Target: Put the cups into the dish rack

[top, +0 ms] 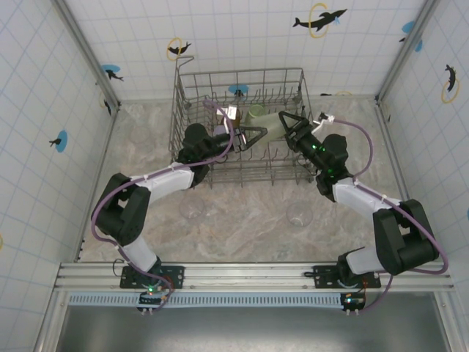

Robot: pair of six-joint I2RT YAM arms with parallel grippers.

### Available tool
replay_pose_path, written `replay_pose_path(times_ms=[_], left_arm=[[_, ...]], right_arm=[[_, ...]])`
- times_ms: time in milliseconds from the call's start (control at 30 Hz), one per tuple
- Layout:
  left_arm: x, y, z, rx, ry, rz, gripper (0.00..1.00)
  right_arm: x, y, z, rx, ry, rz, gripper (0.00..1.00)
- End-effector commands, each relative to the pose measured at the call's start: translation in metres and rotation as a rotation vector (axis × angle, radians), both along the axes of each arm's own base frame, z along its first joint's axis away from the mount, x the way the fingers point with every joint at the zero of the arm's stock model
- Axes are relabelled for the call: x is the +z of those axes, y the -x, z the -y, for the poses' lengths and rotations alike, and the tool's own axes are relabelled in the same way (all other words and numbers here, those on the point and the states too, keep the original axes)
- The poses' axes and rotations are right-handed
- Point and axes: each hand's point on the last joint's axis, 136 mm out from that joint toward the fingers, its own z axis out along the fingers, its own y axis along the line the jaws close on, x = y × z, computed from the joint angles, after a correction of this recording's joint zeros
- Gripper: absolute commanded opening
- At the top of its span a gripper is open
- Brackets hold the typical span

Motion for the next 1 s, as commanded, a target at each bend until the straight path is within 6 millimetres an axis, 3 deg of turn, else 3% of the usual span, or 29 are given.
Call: replay_pose_path(times_ms=[0, 233, 333, 433, 967], left_arm=[[0.001, 0.002, 0.006, -0.017, -0.020, 0.036, 0.49], [-0.004, -0.003, 0.002, 0.033, -0.163, 0.098, 0.75], [-0.007, -0.004, -0.006, 0.076, -0.227, 0.123, 0.90], [-0.010, -0.007, -0.020, 0.134, -0.274, 0.133, 0.97], [-0.023, -0.042, -0.113, 0.545, -0.559, 0.131, 0.97]], right_arm=[[0.027, 0.002, 0.004, -0.018, -0.002, 0.094, 0.58], [0.027, -0.006, 0.016, -0.072, 0.073, 0.092, 0.56], [0.028, -0.010, 0.019, -0.085, 0.101, 0.096, 0.56], [0.028, -0.013, 0.021, -0.101, 0.137, 0.101, 0.56], [0.028, -0.049, 0.017, -0.184, 0.353, 0.120, 0.55]])
